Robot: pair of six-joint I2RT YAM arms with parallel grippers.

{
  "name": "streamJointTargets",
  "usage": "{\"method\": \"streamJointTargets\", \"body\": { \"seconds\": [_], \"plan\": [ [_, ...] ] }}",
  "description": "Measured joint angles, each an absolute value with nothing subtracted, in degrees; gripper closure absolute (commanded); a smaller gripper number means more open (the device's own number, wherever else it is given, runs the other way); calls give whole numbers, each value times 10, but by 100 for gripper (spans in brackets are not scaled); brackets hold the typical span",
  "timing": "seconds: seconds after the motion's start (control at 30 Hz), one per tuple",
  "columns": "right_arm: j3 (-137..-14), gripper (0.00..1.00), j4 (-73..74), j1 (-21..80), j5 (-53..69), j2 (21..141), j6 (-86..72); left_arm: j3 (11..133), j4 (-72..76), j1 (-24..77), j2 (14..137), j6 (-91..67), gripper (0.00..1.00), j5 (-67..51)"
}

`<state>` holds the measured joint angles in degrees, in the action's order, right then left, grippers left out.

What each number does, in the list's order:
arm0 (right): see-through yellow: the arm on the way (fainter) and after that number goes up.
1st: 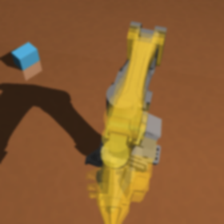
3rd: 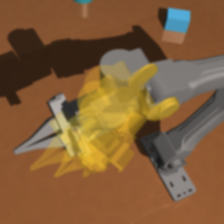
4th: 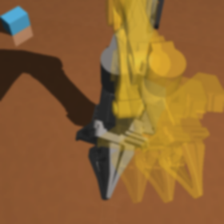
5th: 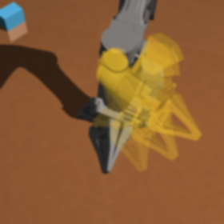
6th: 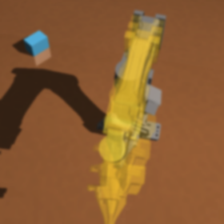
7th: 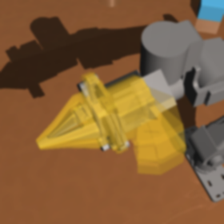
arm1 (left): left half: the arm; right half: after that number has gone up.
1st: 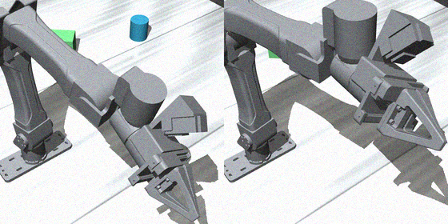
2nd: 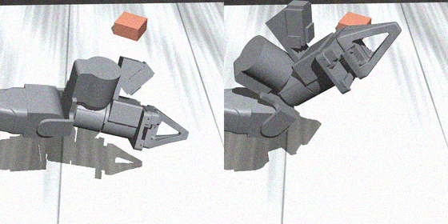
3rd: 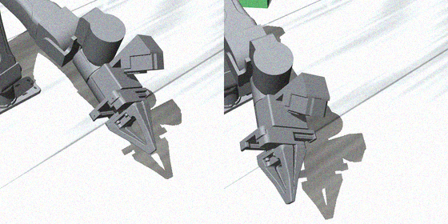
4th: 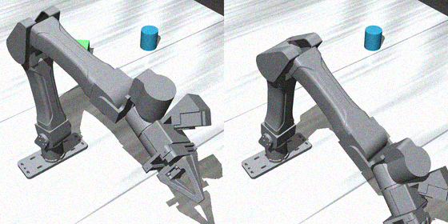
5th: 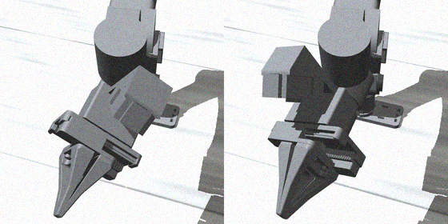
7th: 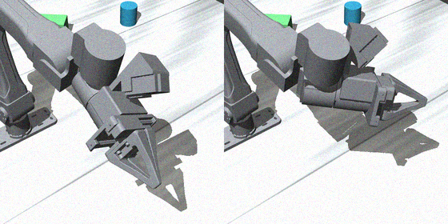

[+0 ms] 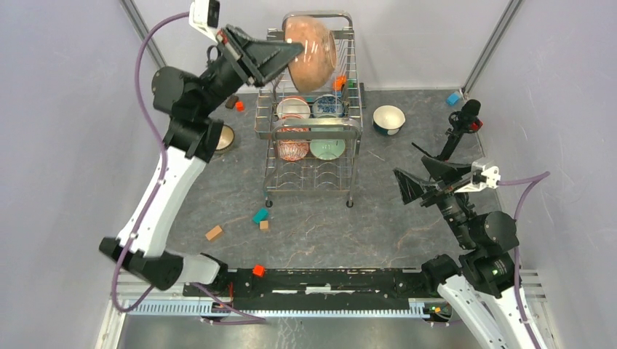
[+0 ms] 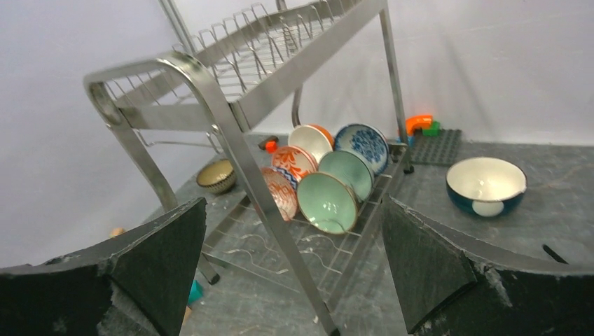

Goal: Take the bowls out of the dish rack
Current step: Place the bowl at the center of the board.

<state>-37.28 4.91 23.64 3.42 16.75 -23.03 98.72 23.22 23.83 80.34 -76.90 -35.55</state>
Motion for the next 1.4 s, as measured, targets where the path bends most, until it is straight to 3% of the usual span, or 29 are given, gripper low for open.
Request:
{"method": "streamJointTargets", "body": {
  "seconds": [0.3,0.57,0.73,1.0,1.4],
  "plan": [
    [-327,2,113,243,-1,121,-207,887,-18,324,640,-561,98,-285],
    [-289,2,147,244,-7,125,-207,872,-199,387,558,-449,98,-231],
    [-262,2,169,244,-7,153,-214,887,-294,449,558,-386,98,-182],
    [-220,2,196,245,-7,157,-218,923,-426,646,625,-271,98,-18],
    [-172,2,211,246,-13,161,-229,823,-492,815,605,-213,98,172]
  ]
}}
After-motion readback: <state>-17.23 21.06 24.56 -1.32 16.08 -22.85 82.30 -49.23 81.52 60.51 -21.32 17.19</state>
